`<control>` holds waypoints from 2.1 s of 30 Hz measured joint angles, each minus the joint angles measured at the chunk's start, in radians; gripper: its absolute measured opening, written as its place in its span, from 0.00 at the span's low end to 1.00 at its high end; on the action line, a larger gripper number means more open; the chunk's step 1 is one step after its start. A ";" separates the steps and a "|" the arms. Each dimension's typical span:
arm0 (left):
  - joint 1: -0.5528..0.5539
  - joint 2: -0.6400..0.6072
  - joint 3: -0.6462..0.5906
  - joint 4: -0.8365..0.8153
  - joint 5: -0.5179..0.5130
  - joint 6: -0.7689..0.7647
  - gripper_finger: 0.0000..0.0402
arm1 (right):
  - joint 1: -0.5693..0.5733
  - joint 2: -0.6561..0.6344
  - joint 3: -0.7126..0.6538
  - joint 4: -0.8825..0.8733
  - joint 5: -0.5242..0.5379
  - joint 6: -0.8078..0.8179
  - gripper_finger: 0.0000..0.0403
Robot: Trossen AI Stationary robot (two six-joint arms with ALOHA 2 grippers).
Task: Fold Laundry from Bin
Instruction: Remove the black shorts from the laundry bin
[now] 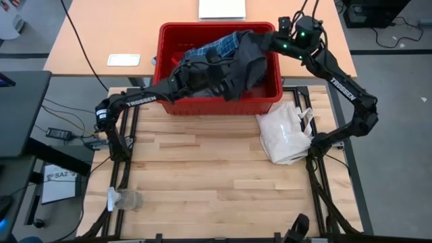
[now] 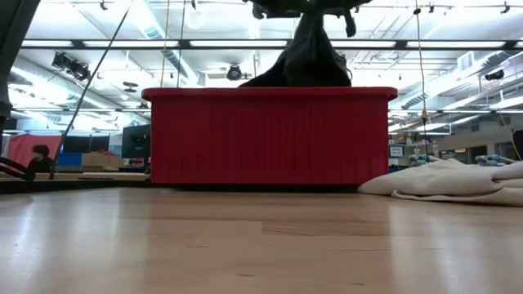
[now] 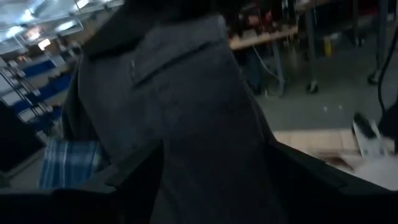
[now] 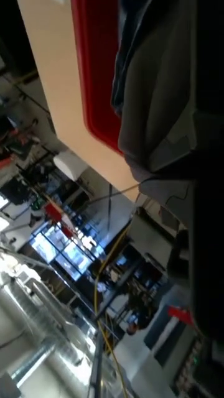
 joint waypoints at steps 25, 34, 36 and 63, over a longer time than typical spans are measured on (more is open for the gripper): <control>0.033 -0.029 -0.002 -0.056 -0.224 -0.012 0.05 | 0.020 0.003 0.000 -0.150 0.012 -0.220 0.30; 0.071 -0.152 -0.002 -0.104 -0.228 -0.115 0.04 | -0.013 0.001 0.000 -0.150 0.047 -0.322 0.34; 0.071 -0.181 -0.002 -0.098 -0.228 -0.115 0.04 | -0.016 0.001 0.000 -0.148 0.070 -0.344 0.34; -0.052 -0.486 -0.002 -0.066 -0.194 -0.137 0.04 | -0.031 0.001 0.000 -0.083 -0.064 -0.415 0.34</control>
